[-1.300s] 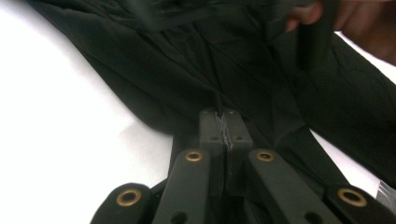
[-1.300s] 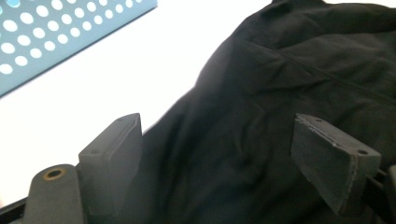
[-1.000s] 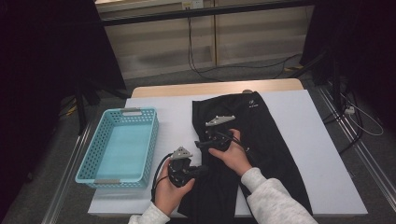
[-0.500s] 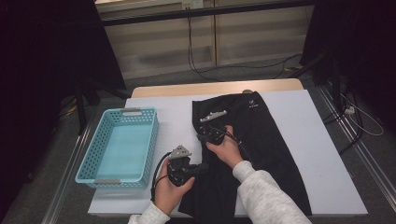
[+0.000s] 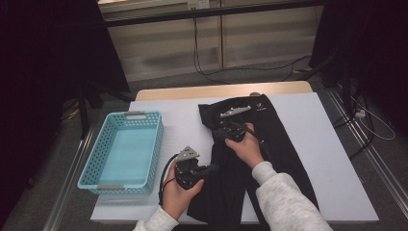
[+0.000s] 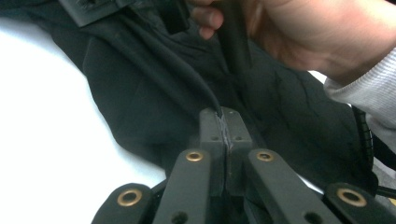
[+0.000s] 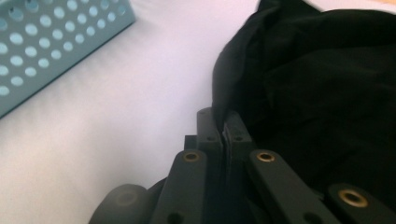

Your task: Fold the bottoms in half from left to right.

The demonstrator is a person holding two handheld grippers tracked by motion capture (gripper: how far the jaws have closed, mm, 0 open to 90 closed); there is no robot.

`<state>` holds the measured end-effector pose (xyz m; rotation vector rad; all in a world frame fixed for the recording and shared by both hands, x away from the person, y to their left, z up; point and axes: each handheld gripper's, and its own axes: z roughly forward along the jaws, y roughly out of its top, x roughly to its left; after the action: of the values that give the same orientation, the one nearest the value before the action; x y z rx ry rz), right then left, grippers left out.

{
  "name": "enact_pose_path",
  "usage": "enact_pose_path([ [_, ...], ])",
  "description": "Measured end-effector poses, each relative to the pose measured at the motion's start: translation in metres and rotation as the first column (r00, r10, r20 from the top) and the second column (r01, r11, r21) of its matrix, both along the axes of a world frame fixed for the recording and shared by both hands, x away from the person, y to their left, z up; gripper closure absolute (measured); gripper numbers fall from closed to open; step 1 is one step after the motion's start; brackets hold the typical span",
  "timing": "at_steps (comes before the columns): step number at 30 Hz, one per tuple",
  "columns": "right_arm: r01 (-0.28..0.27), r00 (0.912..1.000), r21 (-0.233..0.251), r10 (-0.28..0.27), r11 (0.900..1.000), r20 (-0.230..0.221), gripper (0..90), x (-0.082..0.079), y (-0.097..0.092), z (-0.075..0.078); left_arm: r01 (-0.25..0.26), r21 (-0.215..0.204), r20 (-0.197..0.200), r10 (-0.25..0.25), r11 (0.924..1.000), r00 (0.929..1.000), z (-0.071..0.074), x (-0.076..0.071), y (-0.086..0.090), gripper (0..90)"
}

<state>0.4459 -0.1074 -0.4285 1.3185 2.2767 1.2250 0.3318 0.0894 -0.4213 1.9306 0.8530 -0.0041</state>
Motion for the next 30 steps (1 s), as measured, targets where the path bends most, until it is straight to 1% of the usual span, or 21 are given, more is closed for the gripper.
enact_pose_path([
  [1,0.011,0.9999,0.008,-0.011,0.9999,0.000,88.1,-0.001,-0.009,0.004,0.004,-0.002,-0.001,-0.004,1.0000,1.0000,0.001,0.001,-0.002,89.5],
  [2,0.011,0.9999,0.008,-0.011,0.9999,0.000,88.1,-0.001,-0.009,0.004,0.005,-0.006,-0.002,-0.005,1.0000,1.0000,0.001,0.001,-0.003,89.5],
  [3,0.022,0.9997,0.010,-0.022,0.9997,0.007,88.1,-0.001,-0.018,0.007,0.013,-0.014,-0.004,-0.013,0.9998,0.9999,0.002,0.002,-0.007,89.5],
  [5,0.023,0.9997,0.010,-0.023,0.9997,0.005,88.1,-0.001,-0.022,0.008,0.016,-0.016,-0.005,-0.016,0.9997,0.9999,0.003,0.003,-0.009,89.5],
  [6,0.031,0.9995,0.009,-0.031,0.9995,0.009,88.1,-0.002,-0.028,0.010,0.019,-0.020,-0.004,-0.019,0.9996,0.9998,0.004,0.003,-0.011,89.5],
  [10,0.029,0.9996,-0.027,-0.028,0.9992,0.004,88.2,-0.006,-0.038,0.011,0.041,-0.024,-0.007,-0.041,0.9989,0.9991,0.004,0.003,-0.018,89.5],
  [11,0.029,0.9996,-0.027,-0.028,0.9992,0.004,88.2,-0.006,-0.038,0.011,0.041,-0.024,-0.007,-0.041,0.9989,0.9991,0.004,0.003,-0.018,89.5],
  [13,0.014,0.9999,-0.068,-0.014,0.9976,0.002,88.2,-0.011,-0.046,0.009,0.044,-0.014,-0.021,-0.045,0.9989,0.9988,-0.001,0.003,-0.018,89.5],
  [14,0.014,0.9999,-0.068,-0.014,0.9976,0.002,88.2,-0.011,-0.046,0.009,0.044,-0.014,-0.021,-0.045,0.9989,0.9988,-0.001,0.003,-0.018,89.5],
  [15,0.009,0.9999,-0.086,-0.010,0.9962,-0.003,88.2,-0.015,-0.052,0.006,0.048,-0.007,-0.029,-0.049,0.9988,0.9984,-0.004,0.004,-0.018,89.5],
  [16,0.005,1.0000,-0.091,-0.005,0.9958,-0.003,88.2,-0.017,-0.053,0.004,0.049,-0.004,-0.034,-0.050,0.9988,0.9982,-0.006,0.004,-0.018,89.5],
  [18,0.003,1.0000,-0.110,-0.003,0.9940,-0.005,87.5,-0.020,-0.055,-0.001,0.050,-0.003,-0.038,-0.050,0.9988,0.9980,-0.007,0.004,-0.018,89.5],
  [21,0.004,1.0000,-0.115,-0.005,0.9933,-0.007,86.9,-0.020,-0.053,-0.006,0.051,0.002,-0.042,-0.051,0.9987,0.9978,-0.009,0.003,-0.019,89.5],
  [22,0.005,0.9999,-0.134,-0.006,0.9910,-0.008,84.7,-0.017,-0.049,-0.011,0.052,0.003,-0.045,-0.052,0.9986,0.9977,-0.009,0.003,-0.020,89.5],
  [23,0.012,0.9999,-0.138,-0.012,0.9903,-0.002,83.2,-0.016,-0.046,-0.012,0.051,0.002,-0.044,-0.051,0.9987,0.9977,-0.009,0.003,-0.019,89.5],
  [24,0.012,0.9999,-0.138,-0.012,0.9903,-0.002,83.2,-0.016,-0.046,-0.012,0.051,0.002,-0.044,-0.051,0.9987,0.9977,-0.009,0.003,-0.019,89.5],
  [25,0.022,0.9998,-0.140,-0.022,0.9899,0.005,78.9,-0.012,-0.041,-0.014,0.056,0.001,-0.046,-0.056,0.9984,0.9974,-0.008,0.004,-0.018,89.5],
  [26,0.022,0.9998,-0.140,-0.022,0.9899,0.005,78.9,-0.012,-0.041,-0.014,0.056,0.001,-0.046,-0.056,0.9984,0.9974,-0.008,0.004,-0.018,89.6],
  [28,0.026,0.9996,-0.136,-0.024,0.9904,0.017,76.7,-0.008,-0.036,-0.015,0.056,0.002,-0.048,-0.056,0.9984,0.9972,-0.008,0.003,-0.018,89.5],
  [29,0.045,0.9985,-0.130,-0.040,0.9905,0.037,73.6,-0.004,-0.033,-0.015,0.061,0.004,-0.049,-0.061,0.9981,0.9970,-0.009,0.003,-0.017,89.6],
  [30,0.045,0.9985,-0.130,-0.040,0.9905,0.037,73.6,-0.004,-0.033,-0.015,0.061,0.004,-0.049,-0.061,0.9981,0.9970,-0.009,0.003,-0.017,89.5],
])
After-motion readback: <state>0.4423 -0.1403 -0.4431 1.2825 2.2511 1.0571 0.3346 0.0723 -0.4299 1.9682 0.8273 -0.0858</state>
